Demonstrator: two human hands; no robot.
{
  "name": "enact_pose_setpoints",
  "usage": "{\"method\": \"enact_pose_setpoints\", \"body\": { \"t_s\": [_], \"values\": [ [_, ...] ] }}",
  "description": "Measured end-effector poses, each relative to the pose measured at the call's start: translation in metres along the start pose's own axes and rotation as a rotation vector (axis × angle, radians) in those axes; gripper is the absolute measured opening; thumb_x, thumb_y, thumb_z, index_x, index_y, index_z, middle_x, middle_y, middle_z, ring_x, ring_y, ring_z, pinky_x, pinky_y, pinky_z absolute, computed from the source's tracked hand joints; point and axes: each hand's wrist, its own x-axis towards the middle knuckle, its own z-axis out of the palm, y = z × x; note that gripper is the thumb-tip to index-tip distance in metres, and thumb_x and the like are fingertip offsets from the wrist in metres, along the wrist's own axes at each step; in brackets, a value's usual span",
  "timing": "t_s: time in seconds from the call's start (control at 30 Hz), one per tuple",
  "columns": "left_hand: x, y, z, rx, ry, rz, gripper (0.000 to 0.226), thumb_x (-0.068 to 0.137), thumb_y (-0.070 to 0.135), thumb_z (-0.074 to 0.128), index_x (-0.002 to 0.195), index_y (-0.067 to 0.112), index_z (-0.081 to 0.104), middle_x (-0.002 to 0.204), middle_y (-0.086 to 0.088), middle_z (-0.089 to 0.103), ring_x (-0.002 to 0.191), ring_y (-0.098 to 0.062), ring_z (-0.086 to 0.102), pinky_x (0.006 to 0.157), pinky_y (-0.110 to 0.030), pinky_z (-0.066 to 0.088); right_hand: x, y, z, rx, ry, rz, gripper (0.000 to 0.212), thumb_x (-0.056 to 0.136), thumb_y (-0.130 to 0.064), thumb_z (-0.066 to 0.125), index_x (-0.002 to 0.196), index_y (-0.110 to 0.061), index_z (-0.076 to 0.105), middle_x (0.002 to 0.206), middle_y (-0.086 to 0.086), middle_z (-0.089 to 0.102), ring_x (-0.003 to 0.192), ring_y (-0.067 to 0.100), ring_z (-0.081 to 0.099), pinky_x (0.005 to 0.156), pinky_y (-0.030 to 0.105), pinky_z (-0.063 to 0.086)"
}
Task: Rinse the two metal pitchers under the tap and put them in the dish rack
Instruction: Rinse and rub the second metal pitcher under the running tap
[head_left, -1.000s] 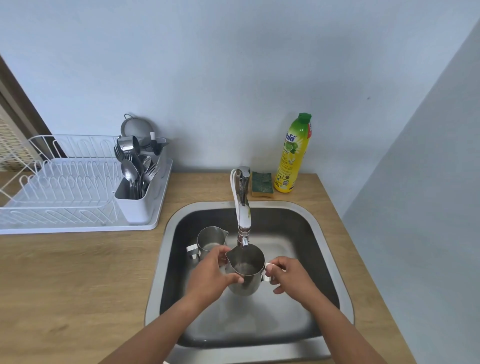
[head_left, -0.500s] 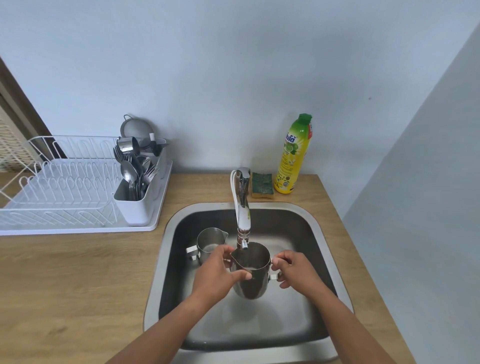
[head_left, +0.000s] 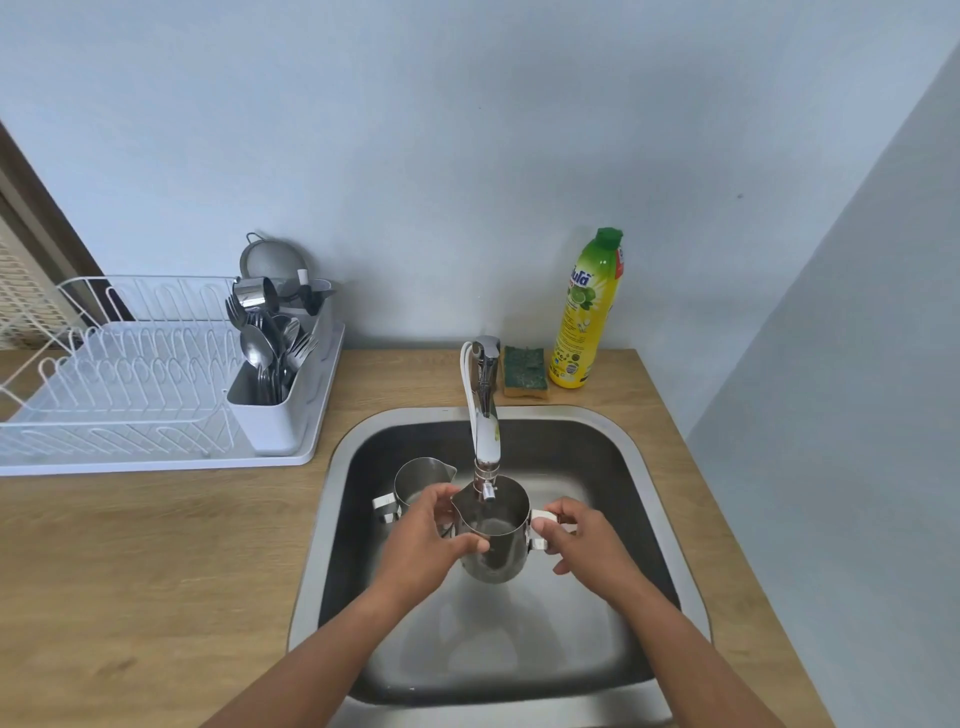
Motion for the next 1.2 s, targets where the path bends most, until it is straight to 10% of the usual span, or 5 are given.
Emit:
{"method": "enact_pose_setpoints", "body": {
  "t_s": [0.93,1.2],
  "values": [
    [0.006,-0.004,-0.015,-0.033,-0.065,-0.041,0.05,0.072,0.04,0.084,0.113,0.031,0.056,0.101,0.013,0.071,0.095,-0.005,0.067,0.091,-0.032,0.056,-0.004,-0.011,0.012,-0.038,-0.036,0.127,0.011,0.096,-0.026,0.055,0.086,-0.024,0.061,0.08,0.011,0.074,0.063,0.025,0.071,0.052,0.035,0.056],
    [0.012,-0.004,-0.016,-0.11,-0.182,-0.194,0.04,0.08,0.05,0.075,0.103,0.018,0.068,0.093,-0.004,0.074,0.077,-0.013,0.068,0.064,-0.025,0.057,-0.005,-0.009,0.021,-0.098,-0.129,0.22,0.023,0.1,-0.031,0.042,0.101,-0.018,0.061,0.064,0.011,0.071,0.047,0.023,0.068,0.04,0.026,0.049]
  ]
}}
